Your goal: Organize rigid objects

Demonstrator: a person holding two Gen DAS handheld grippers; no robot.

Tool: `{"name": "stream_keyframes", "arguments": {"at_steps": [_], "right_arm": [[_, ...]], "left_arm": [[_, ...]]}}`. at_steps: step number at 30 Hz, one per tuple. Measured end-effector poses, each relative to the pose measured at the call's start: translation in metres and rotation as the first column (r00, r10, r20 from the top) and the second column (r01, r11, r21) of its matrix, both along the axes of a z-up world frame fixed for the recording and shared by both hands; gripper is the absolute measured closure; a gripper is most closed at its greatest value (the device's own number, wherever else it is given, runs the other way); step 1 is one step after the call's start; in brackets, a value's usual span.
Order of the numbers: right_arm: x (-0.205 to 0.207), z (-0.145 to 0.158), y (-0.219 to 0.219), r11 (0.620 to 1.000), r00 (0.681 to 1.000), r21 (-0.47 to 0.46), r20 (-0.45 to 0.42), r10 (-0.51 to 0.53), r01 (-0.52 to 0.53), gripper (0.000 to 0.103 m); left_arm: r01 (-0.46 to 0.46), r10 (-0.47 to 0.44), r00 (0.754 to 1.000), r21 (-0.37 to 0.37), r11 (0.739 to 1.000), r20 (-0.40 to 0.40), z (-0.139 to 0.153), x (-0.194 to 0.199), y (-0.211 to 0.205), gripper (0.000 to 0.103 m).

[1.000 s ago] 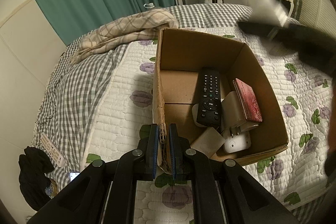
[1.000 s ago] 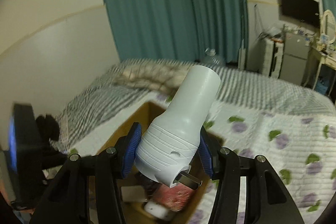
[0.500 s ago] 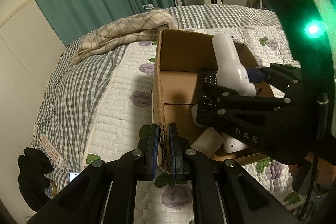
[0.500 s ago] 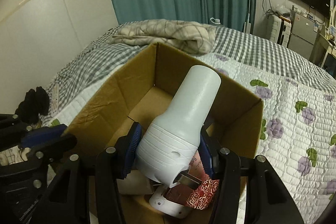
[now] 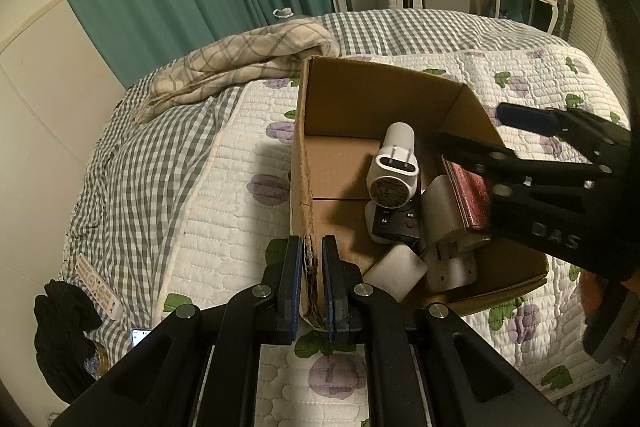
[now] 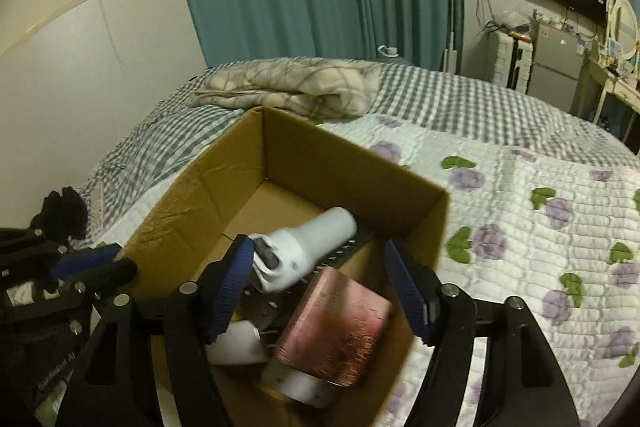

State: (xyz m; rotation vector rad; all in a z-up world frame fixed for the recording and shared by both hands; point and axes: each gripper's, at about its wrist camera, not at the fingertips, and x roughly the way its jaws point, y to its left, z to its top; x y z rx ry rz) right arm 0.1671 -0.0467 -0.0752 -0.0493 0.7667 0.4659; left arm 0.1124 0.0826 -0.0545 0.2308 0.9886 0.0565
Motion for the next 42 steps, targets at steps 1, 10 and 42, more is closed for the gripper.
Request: {"name": "stream_keyframes", "arguments": {"at_steps": [1,10,42], "right_arm": [[-0.002,0.000,-0.002,1.000,1.000,-0.009,0.003,-0.002,0.002,0.029],[-0.023,-0.014,-0.011,0.999,1.000,-0.042,0.007,-0.002,0.003,0.027],[-0.130,0.091,-0.087,0.953,0.913,0.029,0.280,-0.296,0.300,0.010]], "left_arm": [[-0.001,0.001,1.000,-0.002,1.000,0.000,0.000,-0.001,0.000,0.095],[-0.006,0.006,1.000,-0.003,1.000,0.006,0.000,-0.002,0.002,0.095],[0.081,-0.059,0.902,-0.034,0.996,0.428,0.102,-0.079,-0.036,0.019]]}}
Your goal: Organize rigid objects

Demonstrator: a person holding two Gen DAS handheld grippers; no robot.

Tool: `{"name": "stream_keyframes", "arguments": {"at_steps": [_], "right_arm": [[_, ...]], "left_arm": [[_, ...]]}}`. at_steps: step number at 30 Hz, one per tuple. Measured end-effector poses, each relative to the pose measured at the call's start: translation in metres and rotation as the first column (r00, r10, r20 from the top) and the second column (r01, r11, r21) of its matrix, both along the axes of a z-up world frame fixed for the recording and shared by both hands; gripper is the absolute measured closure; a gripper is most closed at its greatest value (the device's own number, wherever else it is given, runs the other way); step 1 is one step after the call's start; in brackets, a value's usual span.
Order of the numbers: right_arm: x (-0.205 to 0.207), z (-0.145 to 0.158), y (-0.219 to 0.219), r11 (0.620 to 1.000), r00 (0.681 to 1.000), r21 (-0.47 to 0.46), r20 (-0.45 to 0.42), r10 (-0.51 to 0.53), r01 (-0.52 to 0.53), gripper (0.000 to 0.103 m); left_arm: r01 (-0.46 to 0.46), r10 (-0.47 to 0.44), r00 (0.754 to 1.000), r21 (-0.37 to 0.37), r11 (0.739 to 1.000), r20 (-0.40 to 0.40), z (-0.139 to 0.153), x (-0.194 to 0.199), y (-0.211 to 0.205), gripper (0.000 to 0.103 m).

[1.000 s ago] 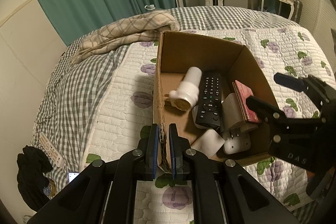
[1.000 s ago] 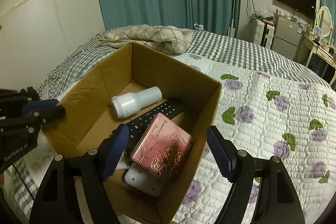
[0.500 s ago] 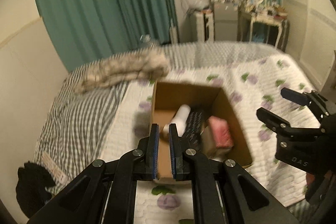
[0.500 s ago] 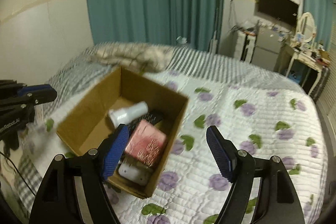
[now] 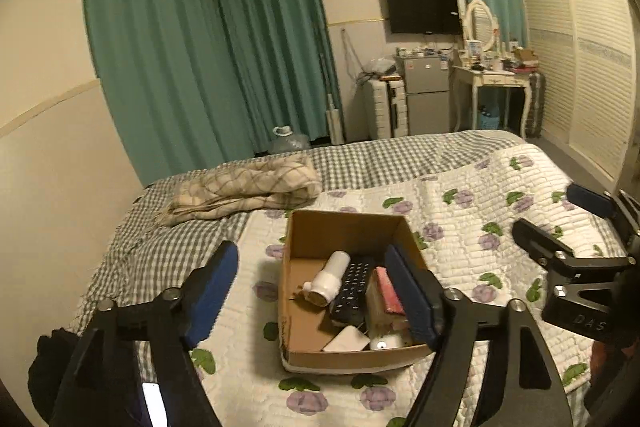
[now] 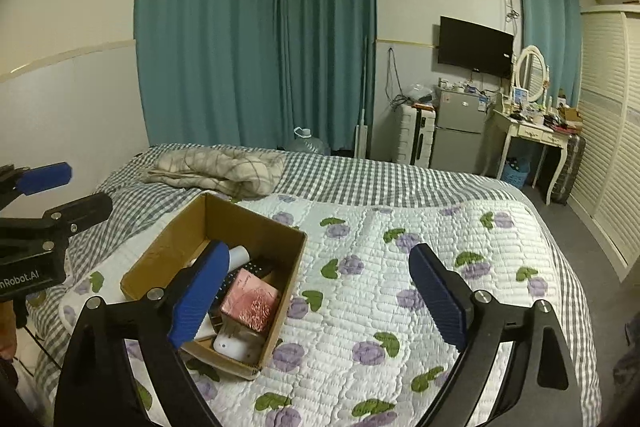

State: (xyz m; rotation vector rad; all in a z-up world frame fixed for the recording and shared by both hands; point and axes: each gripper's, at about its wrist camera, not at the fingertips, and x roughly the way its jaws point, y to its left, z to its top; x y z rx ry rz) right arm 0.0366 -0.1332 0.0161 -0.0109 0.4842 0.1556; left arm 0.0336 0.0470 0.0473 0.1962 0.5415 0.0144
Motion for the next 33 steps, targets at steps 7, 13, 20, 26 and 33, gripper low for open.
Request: {"name": "stream_keyframes", "arguments": {"at_steps": [7,13,20,26,33], "right_arm": [[-0.005,-0.016,-0.014,0.997,0.998,0.057,-0.025,-0.054,0.055,0.000],[-0.010,-0.023,-0.020,0.992,0.998,0.108,-0.024,-0.056,0.059,0.000],[-0.013,-0.032,-0.025,0.990,0.996,0.118,-0.032,-0.079,0.082,0.000],[-0.017,-0.034,-0.025,0.991,0.997,0.110,-0.030,-0.078,0.080,0.000],[-0.018,-0.035,-0.023,0.990,0.996,0.107,-0.032,-0.088,0.091,0.000]], "left_arm": [[-0.033,0.034,0.999,-0.026,0.999,0.041,-0.010,-0.010,0.002,0.013],[-0.017,0.017,1.000,0.013,1.000,0.018,-0.024,-0.013,-0.011,0.012],[-0.048,0.046,0.998,0.027,0.998,0.052,-0.033,-0.020,-0.015,0.012],[-0.059,0.058,0.998,0.027,0.998,0.040,-0.037,-0.019,-0.010,0.012],[-0.094,0.093,0.995,0.031,0.995,0.041,-0.040,-0.021,-0.004,0.012]]}}
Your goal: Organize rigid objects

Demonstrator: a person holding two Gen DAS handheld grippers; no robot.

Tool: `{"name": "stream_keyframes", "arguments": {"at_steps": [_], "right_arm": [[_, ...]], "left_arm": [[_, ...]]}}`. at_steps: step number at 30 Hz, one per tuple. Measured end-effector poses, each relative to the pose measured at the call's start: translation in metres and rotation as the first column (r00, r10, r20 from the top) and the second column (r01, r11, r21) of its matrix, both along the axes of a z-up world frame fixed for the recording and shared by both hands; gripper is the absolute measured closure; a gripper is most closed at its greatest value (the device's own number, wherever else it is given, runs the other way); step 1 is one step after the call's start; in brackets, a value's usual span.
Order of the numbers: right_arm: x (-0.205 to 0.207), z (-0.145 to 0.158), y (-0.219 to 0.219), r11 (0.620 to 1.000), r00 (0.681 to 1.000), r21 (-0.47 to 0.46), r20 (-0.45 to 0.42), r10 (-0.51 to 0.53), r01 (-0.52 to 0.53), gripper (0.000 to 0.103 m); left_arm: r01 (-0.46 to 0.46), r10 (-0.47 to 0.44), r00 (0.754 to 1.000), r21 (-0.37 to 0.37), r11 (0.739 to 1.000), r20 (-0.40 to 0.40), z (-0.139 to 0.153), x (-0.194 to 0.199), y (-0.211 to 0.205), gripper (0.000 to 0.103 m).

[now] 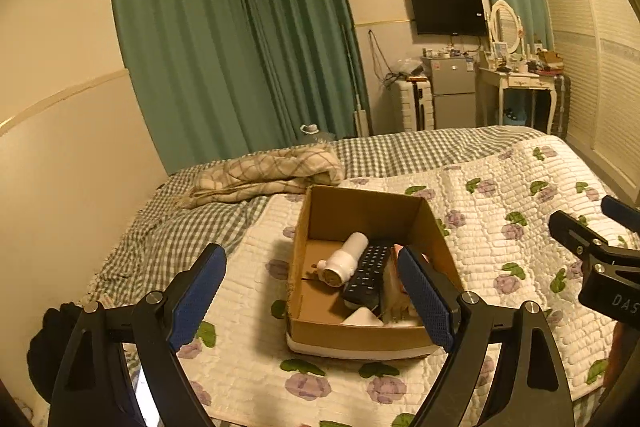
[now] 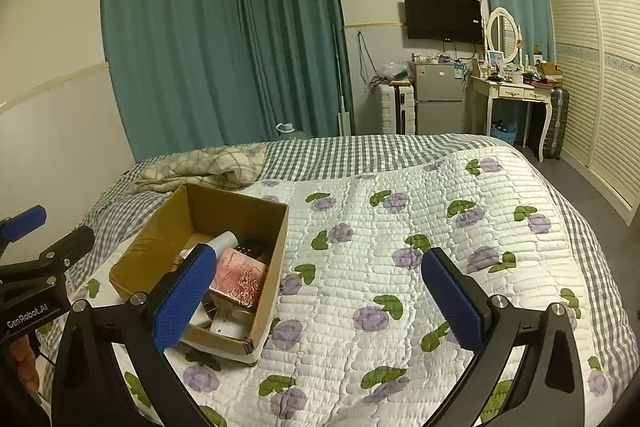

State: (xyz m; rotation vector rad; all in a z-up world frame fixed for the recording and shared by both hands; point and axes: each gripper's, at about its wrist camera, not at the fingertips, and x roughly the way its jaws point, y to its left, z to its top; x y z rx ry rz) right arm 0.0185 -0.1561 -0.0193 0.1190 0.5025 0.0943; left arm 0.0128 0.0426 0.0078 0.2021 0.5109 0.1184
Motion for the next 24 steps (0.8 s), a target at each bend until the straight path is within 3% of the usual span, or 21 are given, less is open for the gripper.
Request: {"name": "stream_keyframes", "arguments": {"at_steps": [24], "right_arm": [[0.003,-0.007,0.010,1.000,1.000,-0.016,-0.017,0.015,-0.015,0.000]], "left_arm": [[0.039,-0.039,0.999,-0.010,0.999,-0.028,-0.006,-0.002,-0.003,0.012]]}}
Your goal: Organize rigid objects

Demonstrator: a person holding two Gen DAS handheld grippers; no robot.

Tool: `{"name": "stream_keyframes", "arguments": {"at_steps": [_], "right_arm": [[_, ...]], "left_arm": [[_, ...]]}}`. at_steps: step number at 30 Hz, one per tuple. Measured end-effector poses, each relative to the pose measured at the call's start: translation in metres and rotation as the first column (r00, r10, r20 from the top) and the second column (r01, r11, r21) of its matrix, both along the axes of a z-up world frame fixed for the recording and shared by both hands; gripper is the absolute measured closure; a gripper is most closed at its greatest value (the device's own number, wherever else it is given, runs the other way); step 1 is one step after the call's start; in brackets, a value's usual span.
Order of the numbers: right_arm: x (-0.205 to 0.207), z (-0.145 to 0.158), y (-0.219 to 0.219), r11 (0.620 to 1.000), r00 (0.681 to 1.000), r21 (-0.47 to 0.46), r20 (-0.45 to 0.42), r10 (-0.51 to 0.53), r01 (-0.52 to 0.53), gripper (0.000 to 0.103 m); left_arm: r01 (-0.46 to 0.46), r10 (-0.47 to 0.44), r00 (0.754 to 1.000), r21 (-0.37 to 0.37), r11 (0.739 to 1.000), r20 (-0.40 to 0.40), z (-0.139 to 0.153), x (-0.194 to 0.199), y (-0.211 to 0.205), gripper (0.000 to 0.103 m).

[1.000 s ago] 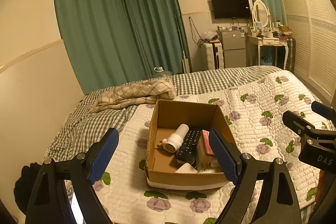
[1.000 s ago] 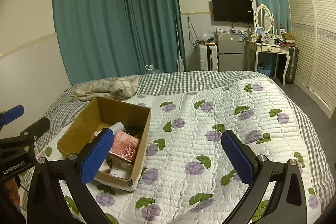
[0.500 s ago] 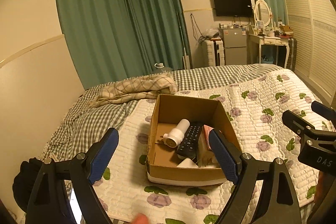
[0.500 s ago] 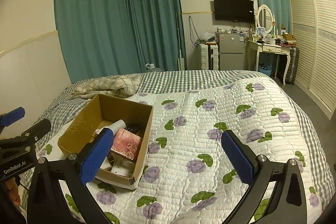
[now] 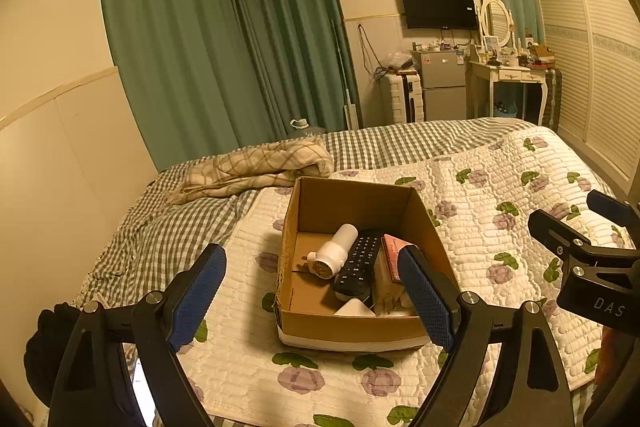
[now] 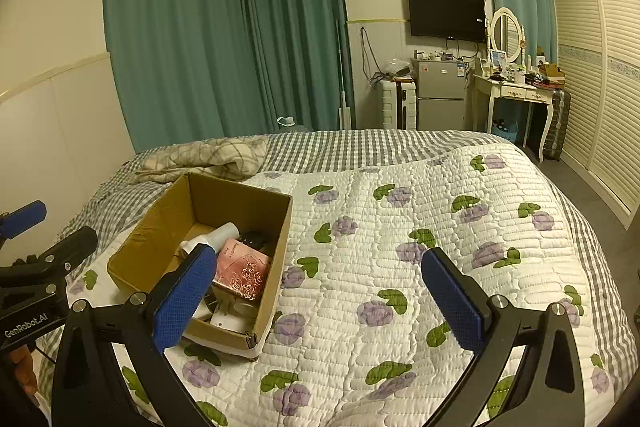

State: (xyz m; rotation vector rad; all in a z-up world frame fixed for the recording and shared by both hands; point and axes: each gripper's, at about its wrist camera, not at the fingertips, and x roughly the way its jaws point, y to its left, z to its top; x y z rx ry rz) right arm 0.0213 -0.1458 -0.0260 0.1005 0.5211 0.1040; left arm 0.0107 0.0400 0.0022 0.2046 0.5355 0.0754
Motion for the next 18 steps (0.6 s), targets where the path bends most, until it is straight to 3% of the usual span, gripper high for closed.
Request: {"name": "stream_keyframes", "arguments": {"at_steps": [18], "right_arm": [[0.0002,-0.0028,0.0015,1.000,1.000,0.000,-0.005,0.003,-0.003,0.000]], "left_arm": [[0.005,-0.005,1.000,0.006,1.000,-0.004,-0.0004,-0.0017,-0.0012,0.012]]}}
